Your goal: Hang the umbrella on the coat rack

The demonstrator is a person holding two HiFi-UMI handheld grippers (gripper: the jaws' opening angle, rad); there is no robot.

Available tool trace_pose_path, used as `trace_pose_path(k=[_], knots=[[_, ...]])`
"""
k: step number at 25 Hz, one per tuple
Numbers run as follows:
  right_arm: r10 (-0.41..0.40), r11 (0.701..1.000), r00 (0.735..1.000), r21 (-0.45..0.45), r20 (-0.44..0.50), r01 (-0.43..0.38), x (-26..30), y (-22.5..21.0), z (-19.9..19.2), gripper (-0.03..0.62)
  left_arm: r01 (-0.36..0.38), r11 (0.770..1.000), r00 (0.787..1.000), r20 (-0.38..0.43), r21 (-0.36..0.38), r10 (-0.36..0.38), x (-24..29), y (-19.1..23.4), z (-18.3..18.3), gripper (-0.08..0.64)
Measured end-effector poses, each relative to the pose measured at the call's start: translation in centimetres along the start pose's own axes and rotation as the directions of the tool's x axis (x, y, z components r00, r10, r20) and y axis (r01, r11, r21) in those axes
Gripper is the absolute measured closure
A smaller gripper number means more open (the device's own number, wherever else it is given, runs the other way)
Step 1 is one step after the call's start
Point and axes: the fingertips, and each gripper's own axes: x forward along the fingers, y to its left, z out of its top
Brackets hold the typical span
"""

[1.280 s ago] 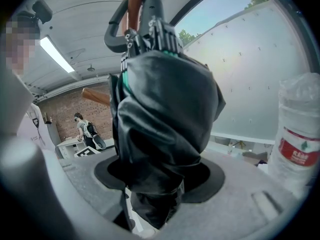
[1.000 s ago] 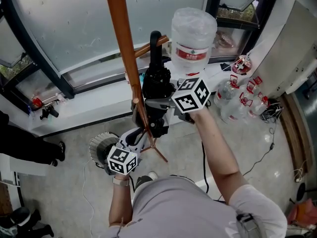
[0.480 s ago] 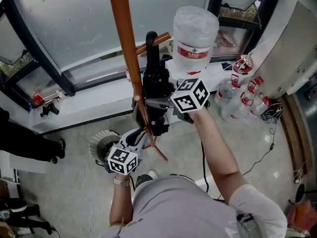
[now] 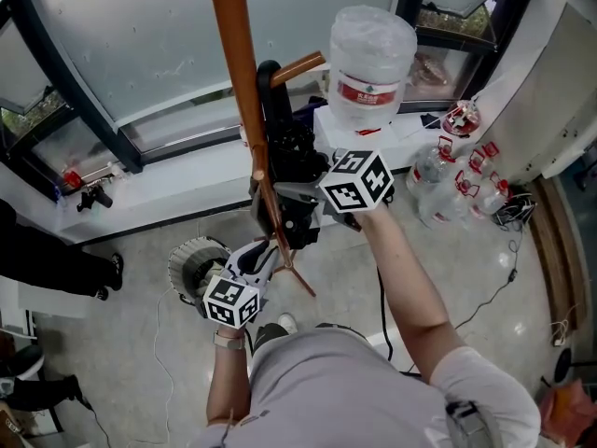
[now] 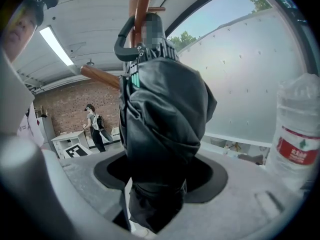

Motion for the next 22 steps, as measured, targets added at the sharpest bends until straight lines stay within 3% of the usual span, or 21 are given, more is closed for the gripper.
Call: trace_pose_path(k=[14, 22], knots=[[-0.062, 0.998, 0.992, -0.008, 0.107, 0.063, -0.7, -0.1, 0.1, 0.291, 0.010, 1.000, 1.000, -0.019, -0.018, -0.010, -0.4, -1.0, -1.3, 0.482], [-0.100, 0.995, 0.973, 0.027, 0.206, 0.097, -3.2, -0.5, 1.0, 0.282, 0.051, 0.999, 0.998, -0.029, -0.012, -0.051, 0.3, -1.9, -1.2, 0.482]])
